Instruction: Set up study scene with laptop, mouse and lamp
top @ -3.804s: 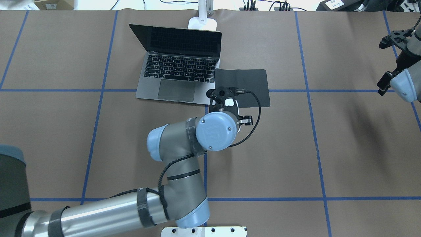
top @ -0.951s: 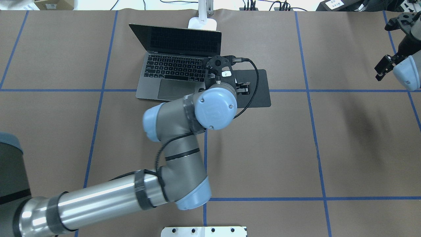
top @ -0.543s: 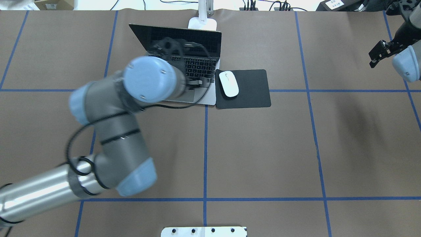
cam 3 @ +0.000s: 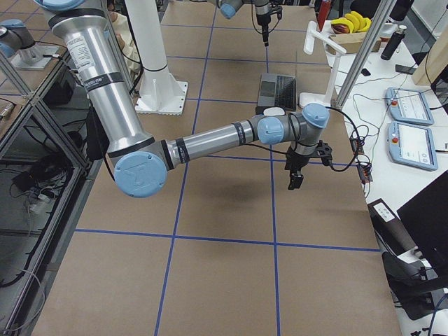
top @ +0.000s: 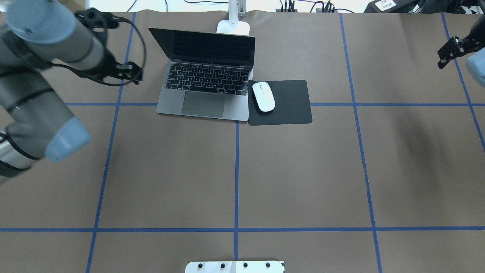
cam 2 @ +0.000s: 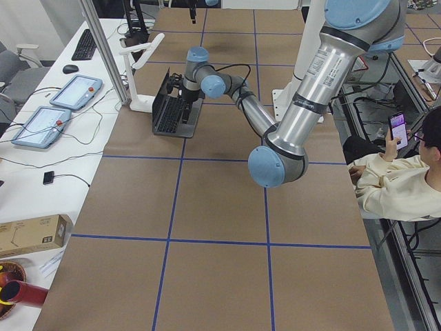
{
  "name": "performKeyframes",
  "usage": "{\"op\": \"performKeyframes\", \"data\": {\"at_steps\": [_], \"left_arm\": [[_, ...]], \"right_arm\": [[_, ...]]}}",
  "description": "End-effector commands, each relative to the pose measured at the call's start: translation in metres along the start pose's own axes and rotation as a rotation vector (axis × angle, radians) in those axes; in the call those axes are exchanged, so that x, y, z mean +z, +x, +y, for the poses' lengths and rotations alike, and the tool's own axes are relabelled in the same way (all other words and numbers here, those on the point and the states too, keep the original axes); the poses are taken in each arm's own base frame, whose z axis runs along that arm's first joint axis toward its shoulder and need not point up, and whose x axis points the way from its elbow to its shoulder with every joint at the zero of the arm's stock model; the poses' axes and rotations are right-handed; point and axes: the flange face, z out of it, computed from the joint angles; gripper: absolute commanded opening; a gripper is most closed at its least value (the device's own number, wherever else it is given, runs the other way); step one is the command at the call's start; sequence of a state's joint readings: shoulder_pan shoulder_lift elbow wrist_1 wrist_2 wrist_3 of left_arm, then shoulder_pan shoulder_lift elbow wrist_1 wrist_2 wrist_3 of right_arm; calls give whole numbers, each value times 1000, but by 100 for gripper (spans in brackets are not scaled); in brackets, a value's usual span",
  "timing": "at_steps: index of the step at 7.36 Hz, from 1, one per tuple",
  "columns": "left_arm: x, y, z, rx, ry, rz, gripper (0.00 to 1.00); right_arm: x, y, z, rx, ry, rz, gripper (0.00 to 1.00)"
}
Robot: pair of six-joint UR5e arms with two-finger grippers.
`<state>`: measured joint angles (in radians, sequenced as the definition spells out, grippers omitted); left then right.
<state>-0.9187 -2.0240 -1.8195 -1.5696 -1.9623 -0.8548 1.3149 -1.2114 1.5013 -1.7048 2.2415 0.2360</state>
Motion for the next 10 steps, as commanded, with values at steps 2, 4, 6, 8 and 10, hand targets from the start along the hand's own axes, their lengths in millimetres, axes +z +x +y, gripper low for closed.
{"op": "performKeyframes", "data": {"at_steps": [2, 4, 6, 8, 10], "left_arm": [[6, -190, -61, 27, -132, 3, 99], [22, -313, -86, 69, -184, -12, 99], [28, -401, -91, 76, -199, -1, 99], [26, -488, -80, 106, -219, 7, 99], [9, -531, -67, 98, -200, 16, 99]], "right_arm": [[-1, 73, 23, -55, -5, 5, 100], [0, 117, 45, -59, -9, 1, 100], [2, 144, 57, -68, -16, -13, 100], [7, 159, 69, -44, -24, -15, 100], [9, 165, 73, -28, -27, -13, 100]]}}
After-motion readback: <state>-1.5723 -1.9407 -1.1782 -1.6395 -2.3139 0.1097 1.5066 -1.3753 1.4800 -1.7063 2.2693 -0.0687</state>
